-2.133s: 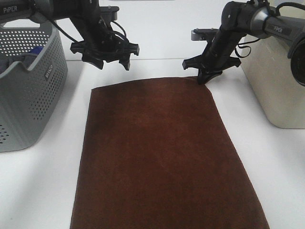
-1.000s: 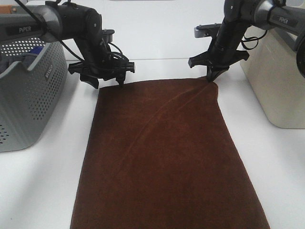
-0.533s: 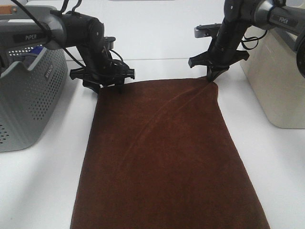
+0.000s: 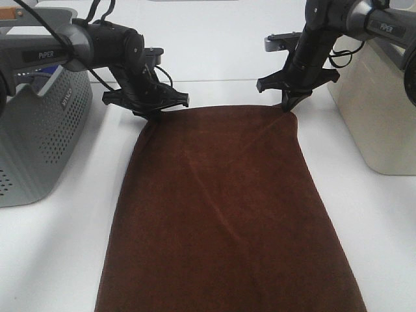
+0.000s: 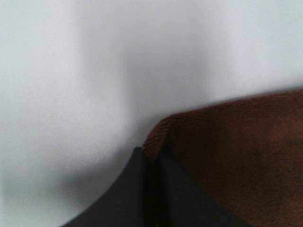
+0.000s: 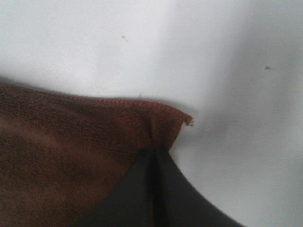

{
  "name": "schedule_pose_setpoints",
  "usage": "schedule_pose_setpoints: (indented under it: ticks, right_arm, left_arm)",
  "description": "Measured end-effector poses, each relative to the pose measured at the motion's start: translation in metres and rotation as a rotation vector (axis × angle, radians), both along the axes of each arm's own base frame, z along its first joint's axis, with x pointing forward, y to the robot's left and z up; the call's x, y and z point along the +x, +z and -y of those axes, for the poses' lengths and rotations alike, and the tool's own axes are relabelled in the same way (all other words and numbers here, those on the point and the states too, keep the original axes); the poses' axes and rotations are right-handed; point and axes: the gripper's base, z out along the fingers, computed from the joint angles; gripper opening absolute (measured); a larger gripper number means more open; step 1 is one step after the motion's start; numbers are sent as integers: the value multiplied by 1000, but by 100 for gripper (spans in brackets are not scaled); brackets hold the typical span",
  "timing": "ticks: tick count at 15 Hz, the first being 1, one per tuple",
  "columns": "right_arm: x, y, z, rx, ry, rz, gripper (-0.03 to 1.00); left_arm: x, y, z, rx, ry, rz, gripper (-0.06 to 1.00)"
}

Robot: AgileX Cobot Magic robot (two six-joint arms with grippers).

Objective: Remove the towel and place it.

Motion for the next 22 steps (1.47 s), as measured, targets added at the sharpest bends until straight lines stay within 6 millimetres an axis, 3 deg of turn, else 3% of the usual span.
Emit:
schedule_pose_setpoints:
  ticks: [5,9,13,19,22]
  right_arm:
    - [1,3,0,-3,2,17,0]
    - [13,30,1,-9,5,209,0]
    - [23,38,0,6,10,339,0]
    - [35,48,-3,30,27,525,0]
    - [40,49,-4,36,37,599,0]
  left_arm:
    - [7,10,1,66,-148,117,4]
    - [17,30,2,87,-189,290,4]
    - [28,43,7,42,-215,481,4]
    - [46,54,-21,-15,-145,623,4]
    - [52,49,-24,-40,-149,698,4]
